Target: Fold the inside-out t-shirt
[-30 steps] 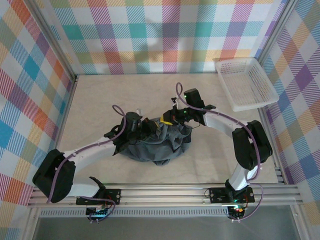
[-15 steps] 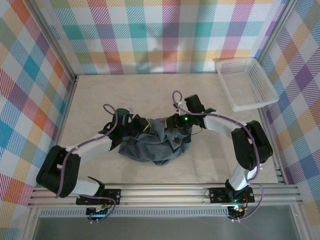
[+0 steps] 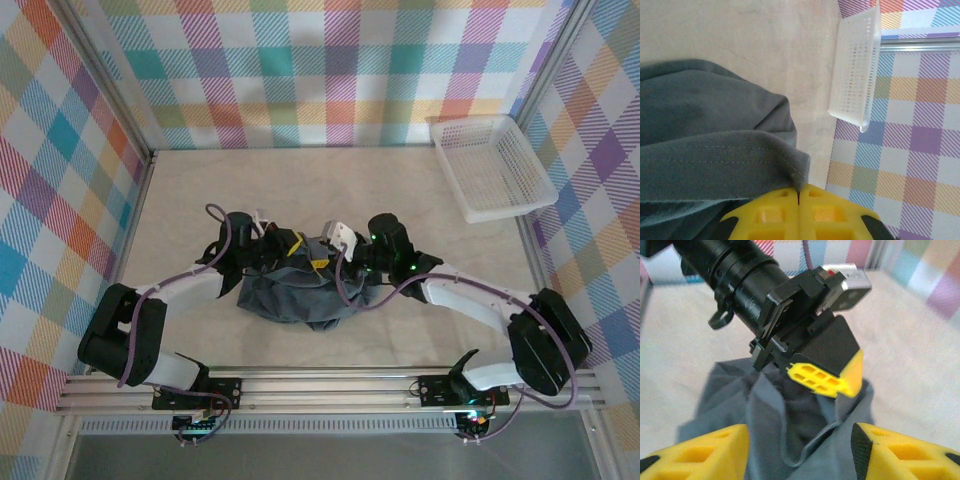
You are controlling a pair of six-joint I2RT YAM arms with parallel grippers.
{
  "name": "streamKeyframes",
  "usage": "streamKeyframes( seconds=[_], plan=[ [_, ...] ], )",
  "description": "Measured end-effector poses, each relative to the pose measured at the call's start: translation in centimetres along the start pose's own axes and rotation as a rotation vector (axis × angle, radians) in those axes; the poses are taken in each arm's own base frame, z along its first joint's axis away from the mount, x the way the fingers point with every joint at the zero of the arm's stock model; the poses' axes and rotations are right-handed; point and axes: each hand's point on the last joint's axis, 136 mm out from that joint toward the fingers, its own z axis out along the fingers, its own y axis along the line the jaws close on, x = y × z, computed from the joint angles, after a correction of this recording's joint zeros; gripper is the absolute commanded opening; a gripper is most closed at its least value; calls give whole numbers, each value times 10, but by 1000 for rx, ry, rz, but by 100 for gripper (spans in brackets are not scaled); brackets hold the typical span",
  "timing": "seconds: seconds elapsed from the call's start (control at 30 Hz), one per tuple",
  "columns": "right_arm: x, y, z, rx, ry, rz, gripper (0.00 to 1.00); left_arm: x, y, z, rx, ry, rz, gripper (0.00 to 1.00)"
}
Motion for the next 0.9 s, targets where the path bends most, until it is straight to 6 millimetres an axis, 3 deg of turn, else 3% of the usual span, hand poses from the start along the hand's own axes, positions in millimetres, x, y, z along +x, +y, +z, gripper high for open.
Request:
streamKeyframes(
  seconds=[0.17, 0.33, 0.9],
  plan=[
    [25, -15, 22, 33, 35, -332, 46, 0, -13, -1, 59, 11, -6, 1],
    [51, -28, 24, 1, 81, -466, 44, 4, -13, -2, 76, 27, -9, 0],
    [44, -26, 49, -69, 27, -674, 46, 13, -21, -6, 118, 73, 2, 0]
  ],
)
